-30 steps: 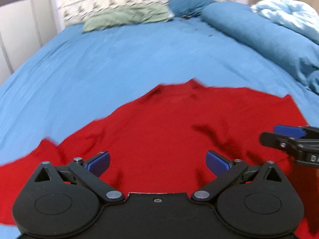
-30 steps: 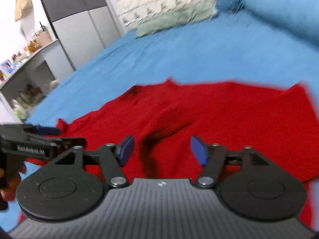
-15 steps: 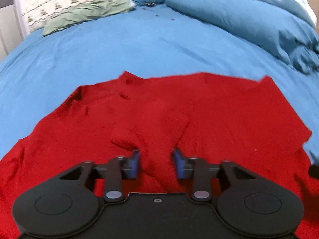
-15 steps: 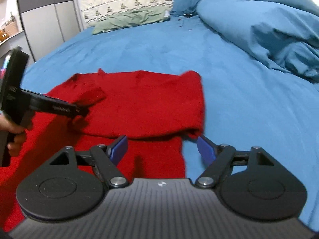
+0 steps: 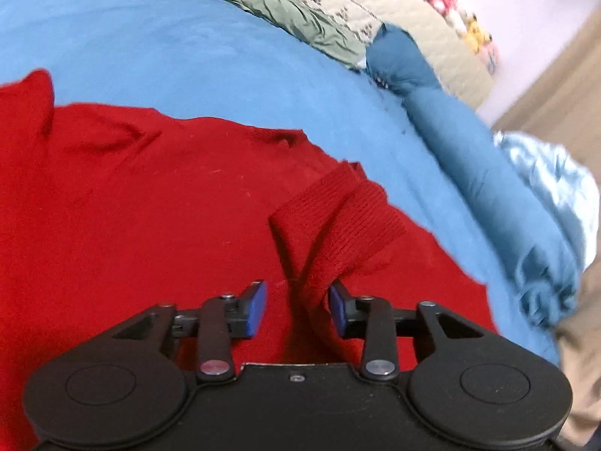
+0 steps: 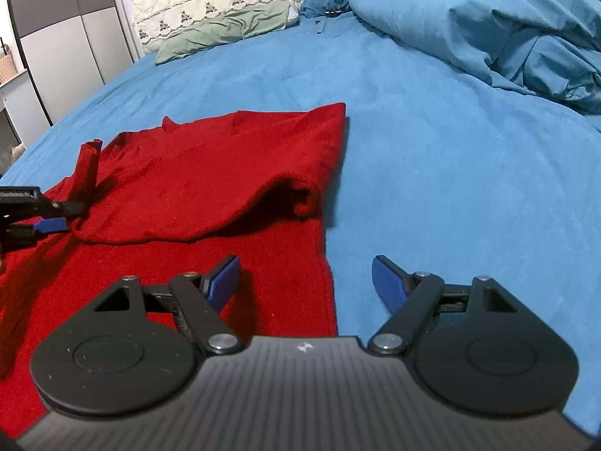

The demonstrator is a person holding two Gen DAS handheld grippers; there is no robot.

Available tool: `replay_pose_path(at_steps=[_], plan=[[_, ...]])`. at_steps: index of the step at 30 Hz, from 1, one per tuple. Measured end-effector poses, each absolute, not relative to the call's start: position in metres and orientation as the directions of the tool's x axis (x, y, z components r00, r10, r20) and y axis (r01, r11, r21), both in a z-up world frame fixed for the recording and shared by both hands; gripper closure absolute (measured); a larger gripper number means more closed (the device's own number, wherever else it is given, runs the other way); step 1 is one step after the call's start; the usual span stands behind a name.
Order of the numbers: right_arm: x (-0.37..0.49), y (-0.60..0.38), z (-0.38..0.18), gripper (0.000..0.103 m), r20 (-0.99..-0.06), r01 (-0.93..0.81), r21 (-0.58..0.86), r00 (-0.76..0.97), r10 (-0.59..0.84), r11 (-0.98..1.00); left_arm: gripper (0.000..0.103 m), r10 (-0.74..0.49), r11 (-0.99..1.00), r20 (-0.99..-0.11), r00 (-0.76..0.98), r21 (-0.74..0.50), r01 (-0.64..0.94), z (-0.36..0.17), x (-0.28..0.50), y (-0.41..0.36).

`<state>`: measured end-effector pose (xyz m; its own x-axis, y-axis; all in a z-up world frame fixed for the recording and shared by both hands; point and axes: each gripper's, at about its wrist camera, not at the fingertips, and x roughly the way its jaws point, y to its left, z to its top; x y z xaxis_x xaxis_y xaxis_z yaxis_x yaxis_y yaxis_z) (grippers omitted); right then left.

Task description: Fold small clothes

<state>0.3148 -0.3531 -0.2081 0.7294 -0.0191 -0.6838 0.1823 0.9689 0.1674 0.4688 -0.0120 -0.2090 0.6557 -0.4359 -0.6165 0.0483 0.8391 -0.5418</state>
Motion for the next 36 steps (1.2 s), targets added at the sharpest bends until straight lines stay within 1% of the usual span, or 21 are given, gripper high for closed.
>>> replay_pose_path(at_steps=[1,4,5,8,9,12,14,15,16,17,18,19,22,24,25,27,28,29,30,32,36], plan=[[0.316,-0.353,-0.208,0.01,-0.685,0.182,0.166,0.729,-0.02,0.969,0.058,-0.423,0.857,-0.625,0.656,-0.511,0.066,-0.205,0.473,-0.018],[0.318,-0.353,-0.208,0.01,-0.687,0.18,0.162,0.727,-0.02,0.97,0.057,-0.357,0.92,-0.635,0.685,-0.365,0.142,-0.191,0.482,-0.04],[0.319,-0.353,-0.207,0.01,-0.687,0.18,0.162,0.727,-0.021,0.97,0.057,-0.345,0.929,-0.629,0.697,-0.337,0.155,-0.188,0.485,-0.045],[0.32,-0.353,-0.207,0.01,-0.685,0.178,0.164,0.728,-0.017,0.97,0.058,-0.295,0.955,-0.651,0.699,-0.228,0.19,-0.189,0.498,-0.061],[0.321,-0.354,-0.207,0.01,-0.686,0.178,0.164,0.727,-0.017,0.97,0.058,-0.27,0.962,-0.653,0.708,-0.161,0.219,-0.189,0.5,-0.069],[0.322,-0.353,-0.208,0.01,-0.687,0.175,0.164,0.726,-0.015,0.971,0.057,-0.226,0.951,-0.629,0.744,0.023,0.308,-0.185,0.497,-0.091],[0.323,-0.352,-0.207,0.009,-0.685,0.174,0.164,0.729,-0.015,0.971,0.058,-0.223,0.924,-0.631,0.743,0.106,0.368,-0.186,0.496,-0.106],[0.324,-0.351,-0.207,0.009,-0.684,0.173,0.166,0.729,-0.013,0.971,0.058,-0.221,0.911,-0.634,0.741,0.136,0.388,-0.194,0.498,-0.111],[0.324,-0.351,-0.207,0.009,-0.684,0.174,0.168,0.729,-0.012,0.97,0.058,-0.22,0.901,-0.641,0.735,0.154,0.405,-0.196,0.501,-0.117],[0.325,-0.35,-0.207,0.009,-0.685,0.173,0.172,0.728,-0.008,0.97,0.063,-0.211,0.896,-0.657,0.724,0.166,0.411,-0.199,0.505,-0.12],[0.325,-0.35,-0.207,0.009,-0.685,0.174,0.176,0.728,-0.006,0.969,0.075,-0.191,0.897,-0.682,0.706,0.171,0.407,-0.203,0.511,-0.123],[0.326,-0.35,-0.207,0.009,-0.685,0.173,0.18,0.729,-0.003,0.968,0.094,-0.176,0.903,-0.696,0.696,0.167,0.395,-0.205,0.515,-0.121],[0.325,-0.348,-0.205,0.009,-0.68,0.164,0.182,0.733,0.004,0.97,0.095,-0.151,0.951,-0.673,0.725,0.102,0.293,-0.197,0.511,-0.096],[0.325,-0.347,-0.202,0.009,-0.673,0.155,0.173,0.739,0.002,0.973,0.095,-0.15,0.982,-0.644,0.75,-0.01,0.188,-0.19,0.499,-0.068],[0.324,-0.347,-0.201,0.009,-0.67,0.149,0.168,0.742,0.002,0.974,0.09,-0.166,0.986,-0.632,0.757,-0.098,0.135,-0.19,0.491,-0.049],[0.323,-0.347,-0.201,0.008,-0.667,0.143,0.157,0.745,-0.002,0.977,0.069,-0.205,0.968,-0.622,0.756,-0.241,0.065,-0.196,0.477,-0.02],[0.324,-0.347,-0.202,0.008,-0.668,0.143,0.154,0.744,-0.003,0.978,0.042,-0.23,0.952,-0.617,0.752,-0.303,0.043,-0.203,0.471,-0.007],[0.324,-0.347,-0.203,0.008,-0.671,0.144,0.154,0.742,-0.004,0.977,0.022,-0.257,0.937,-0.614,0.747,-0.347,0.038,-0.209,0.468,0.001],[0.324,-0.348,-0.205,0.008,-0.675,0.149,0.156,0.738,-0.005,0.976,0.02,-0.283,0.922,-0.614,0.737,-0.386,0.032,-0.216,0.466,0.008],[0.325,-0.349,-0.206,0.008,-0.681,0.156,0.165,0.732,-0.002,0.974,0.02,-0.322,0.898,-0.602,0.73,-0.439,0.034,-0.223,0.464,0.015],[0.326,-0.349,-0.209,0.007,-0.692,0.157,0.145,0.721,-0.013,0.977,0.022,-0.324,0.901,-0.601,0.731,-0.431,0.045,-0.221,0.468,0.009]])
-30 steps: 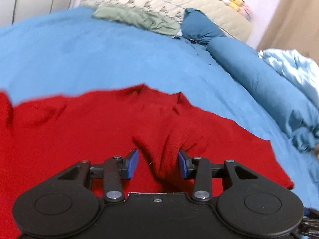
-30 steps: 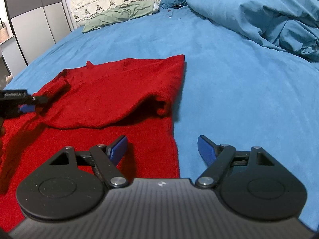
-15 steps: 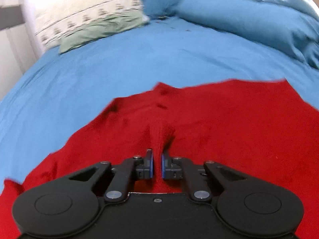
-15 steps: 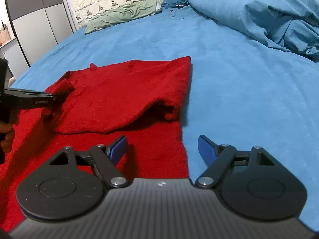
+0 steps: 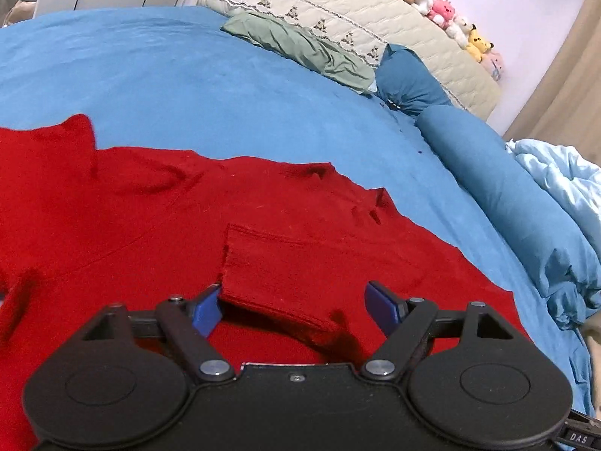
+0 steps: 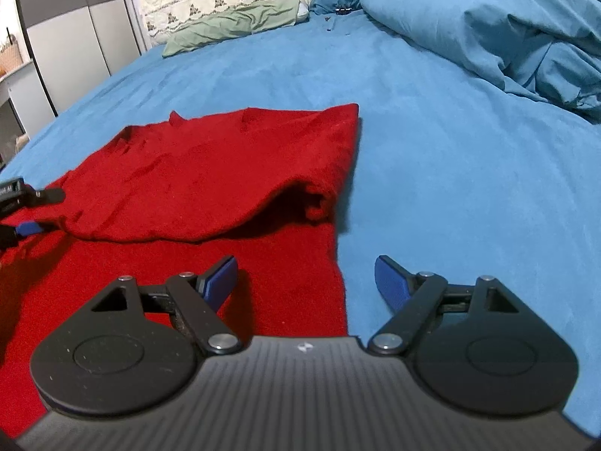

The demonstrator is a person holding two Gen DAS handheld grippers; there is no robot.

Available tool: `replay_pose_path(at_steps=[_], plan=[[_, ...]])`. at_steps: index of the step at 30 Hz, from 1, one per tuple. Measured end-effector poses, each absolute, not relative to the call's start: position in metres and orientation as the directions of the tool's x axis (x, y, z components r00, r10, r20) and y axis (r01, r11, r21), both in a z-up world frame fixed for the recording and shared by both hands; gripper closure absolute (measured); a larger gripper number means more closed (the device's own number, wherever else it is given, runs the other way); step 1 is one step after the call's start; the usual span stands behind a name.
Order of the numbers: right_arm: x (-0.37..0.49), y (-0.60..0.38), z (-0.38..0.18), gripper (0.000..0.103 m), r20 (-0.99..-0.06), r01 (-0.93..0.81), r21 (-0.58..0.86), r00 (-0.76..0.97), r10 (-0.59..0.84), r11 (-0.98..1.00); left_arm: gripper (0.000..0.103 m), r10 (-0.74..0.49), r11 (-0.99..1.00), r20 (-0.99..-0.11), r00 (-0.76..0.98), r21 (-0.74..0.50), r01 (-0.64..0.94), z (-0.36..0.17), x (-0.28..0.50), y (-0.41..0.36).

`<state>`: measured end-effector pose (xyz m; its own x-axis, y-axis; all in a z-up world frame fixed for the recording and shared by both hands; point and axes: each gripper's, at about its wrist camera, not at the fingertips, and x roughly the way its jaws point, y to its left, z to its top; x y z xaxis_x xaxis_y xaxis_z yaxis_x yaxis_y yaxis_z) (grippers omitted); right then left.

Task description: Fold small clothes

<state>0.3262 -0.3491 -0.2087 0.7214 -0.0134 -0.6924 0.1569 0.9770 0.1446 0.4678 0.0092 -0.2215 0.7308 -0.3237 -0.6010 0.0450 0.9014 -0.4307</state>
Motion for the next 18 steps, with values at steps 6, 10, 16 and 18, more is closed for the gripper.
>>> replay_pose_path(at_steps=[6,10,16,18], plan=[[0.334,-0.345,-0.215,0.007,-0.689,0.168,0.075,0.721,-0.071,0.983,0.099,-0.266,0.936,-0.621,0.737,-0.35,0.042,-0.205,0.474,-0.001],[0.349,-0.342,-0.221,0.007,-0.673,0.187,-0.012,0.725,-0.147,0.982,0.099,-0.206,0.949,-0.524,0.826,-0.312,0.039,-0.176,0.469,0.01],[0.38,-0.331,-0.225,0.007,-0.679,0.176,-0.095,0.708,-0.194,0.98,0.099,-0.072,0.977,-0.468,0.881,-0.213,-0.033,-0.165,0.465,0.048],[0.384,-0.333,-0.224,0.008,-0.682,0.188,-0.107,0.7,-0.209,0.976,0.099,-0.052,0.978,-0.488,0.871,-0.202,-0.055,-0.175,0.463,0.057]])
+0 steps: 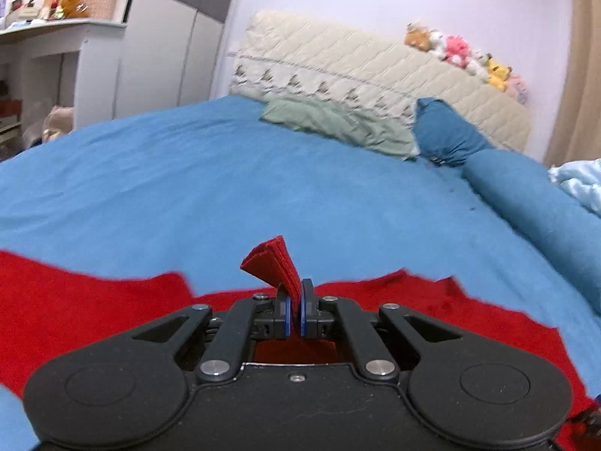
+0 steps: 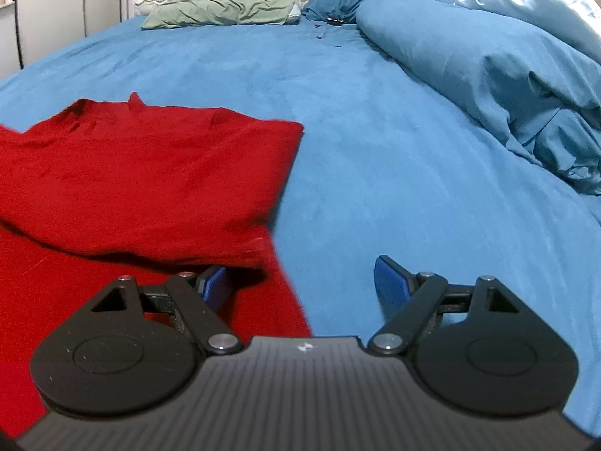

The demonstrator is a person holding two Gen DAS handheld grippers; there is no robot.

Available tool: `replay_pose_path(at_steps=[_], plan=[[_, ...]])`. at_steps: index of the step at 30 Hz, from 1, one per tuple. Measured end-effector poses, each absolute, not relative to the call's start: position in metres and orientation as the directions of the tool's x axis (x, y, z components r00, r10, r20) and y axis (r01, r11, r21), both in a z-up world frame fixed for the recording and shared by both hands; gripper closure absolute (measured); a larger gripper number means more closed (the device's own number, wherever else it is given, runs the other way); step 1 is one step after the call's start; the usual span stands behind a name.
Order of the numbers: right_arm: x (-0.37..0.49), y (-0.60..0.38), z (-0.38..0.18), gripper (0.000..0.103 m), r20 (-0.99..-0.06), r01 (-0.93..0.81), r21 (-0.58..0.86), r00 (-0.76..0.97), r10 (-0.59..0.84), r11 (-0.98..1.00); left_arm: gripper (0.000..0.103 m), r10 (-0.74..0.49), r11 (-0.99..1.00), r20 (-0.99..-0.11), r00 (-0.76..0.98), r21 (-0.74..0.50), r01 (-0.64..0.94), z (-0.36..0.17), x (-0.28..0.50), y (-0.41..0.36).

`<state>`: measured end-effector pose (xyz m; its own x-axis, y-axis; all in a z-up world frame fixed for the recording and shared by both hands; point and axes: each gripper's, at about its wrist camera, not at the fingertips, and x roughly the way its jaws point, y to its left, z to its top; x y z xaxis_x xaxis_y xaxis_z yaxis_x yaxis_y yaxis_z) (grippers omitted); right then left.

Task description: Fold small clothes

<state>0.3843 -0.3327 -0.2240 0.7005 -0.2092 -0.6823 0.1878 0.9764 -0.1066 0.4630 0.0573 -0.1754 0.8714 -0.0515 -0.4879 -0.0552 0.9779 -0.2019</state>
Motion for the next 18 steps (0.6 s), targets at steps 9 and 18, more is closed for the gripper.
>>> replay_pose_path(at_steps=[9,18], plan=[[0.377,-0.357,-0.217,0.007,-0.736,0.234,-0.075,0.642,-0.212,0.969,0.07,-0.063,0.965,-0.602,0.796,-0.239,-0.104,-0.2,0.441,0.084],[0.363,-0.284,-0.173,0.002,-0.675,-0.043,0.083,0.732,0.088,0.996,0.044,-0.096,0.99,-0.569,0.817,-0.143,0.016,-0.169,0.409,0.078]])
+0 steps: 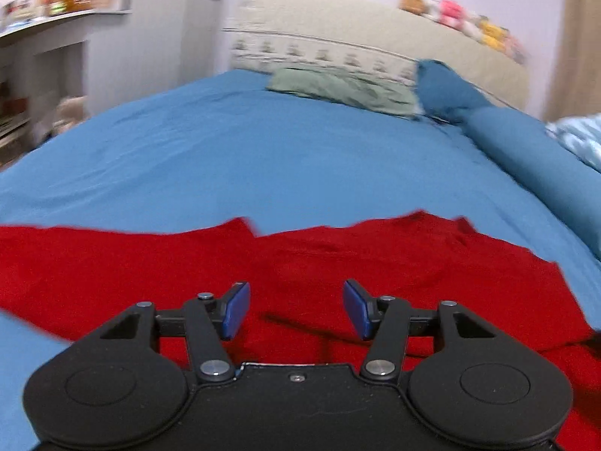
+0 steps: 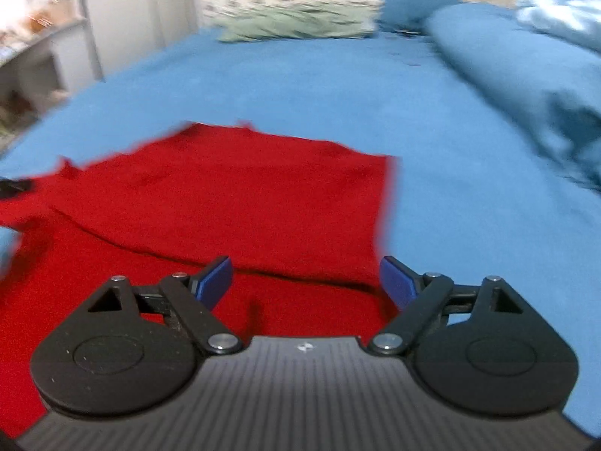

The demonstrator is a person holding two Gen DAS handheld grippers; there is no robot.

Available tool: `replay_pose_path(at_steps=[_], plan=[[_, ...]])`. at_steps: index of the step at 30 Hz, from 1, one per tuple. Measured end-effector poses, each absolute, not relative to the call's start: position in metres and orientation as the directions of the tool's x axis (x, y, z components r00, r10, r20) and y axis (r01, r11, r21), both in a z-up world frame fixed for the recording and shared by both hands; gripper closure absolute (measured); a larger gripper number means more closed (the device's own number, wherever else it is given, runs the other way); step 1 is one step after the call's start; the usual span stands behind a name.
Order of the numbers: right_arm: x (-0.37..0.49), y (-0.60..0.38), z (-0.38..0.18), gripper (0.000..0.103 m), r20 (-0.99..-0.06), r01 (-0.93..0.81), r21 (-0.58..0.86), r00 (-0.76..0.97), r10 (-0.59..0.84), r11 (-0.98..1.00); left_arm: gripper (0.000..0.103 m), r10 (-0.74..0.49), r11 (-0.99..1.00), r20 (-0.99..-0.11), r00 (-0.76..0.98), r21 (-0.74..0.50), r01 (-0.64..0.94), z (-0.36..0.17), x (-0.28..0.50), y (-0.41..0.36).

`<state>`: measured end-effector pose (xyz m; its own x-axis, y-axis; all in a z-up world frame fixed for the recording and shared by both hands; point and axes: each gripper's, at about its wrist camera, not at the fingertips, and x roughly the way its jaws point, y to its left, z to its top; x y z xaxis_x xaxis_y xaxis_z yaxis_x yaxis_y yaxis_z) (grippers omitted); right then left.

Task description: Fold small clothes

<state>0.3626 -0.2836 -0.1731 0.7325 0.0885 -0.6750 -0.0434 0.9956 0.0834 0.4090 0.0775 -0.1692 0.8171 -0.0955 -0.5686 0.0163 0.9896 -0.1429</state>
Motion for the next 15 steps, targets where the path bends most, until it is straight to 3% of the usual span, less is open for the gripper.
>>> replay_pose_path(at_steps=[2,5,8,15], plan=[[0.383,-0.27,-0.184,0.002,-0.673,-0.031,0.12,0.732,0.104,0.992,0.036,-0.158,0.982,-0.577,0.801,-0.179,0.065,-0.175,0.422,0.066],[0.405,-0.273,-0.21,0.002,-0.687,0.062,0.144,0.724,0.055,0.988,0.036,-0.204,0.973,-0.618,0.76,-0.215,0.087,-0.189,0.446,0.056],[0.405,-0.289,-0.227,0.004,-0.687,0.146,0.157,0.726,0.002,0.977,0.036,-0.181,0.977,-0.682,0.708,-0.205,0.052,-0.209,0.46,0.057],[0.403,-0.287,-0.223,0.003,-0.675,0.123,0.152,0.738,0.013,0.981,0.036,-0.153,0.985,-0.68,0.717,-0.163,0.056,-0.196,0.45,0.051]])
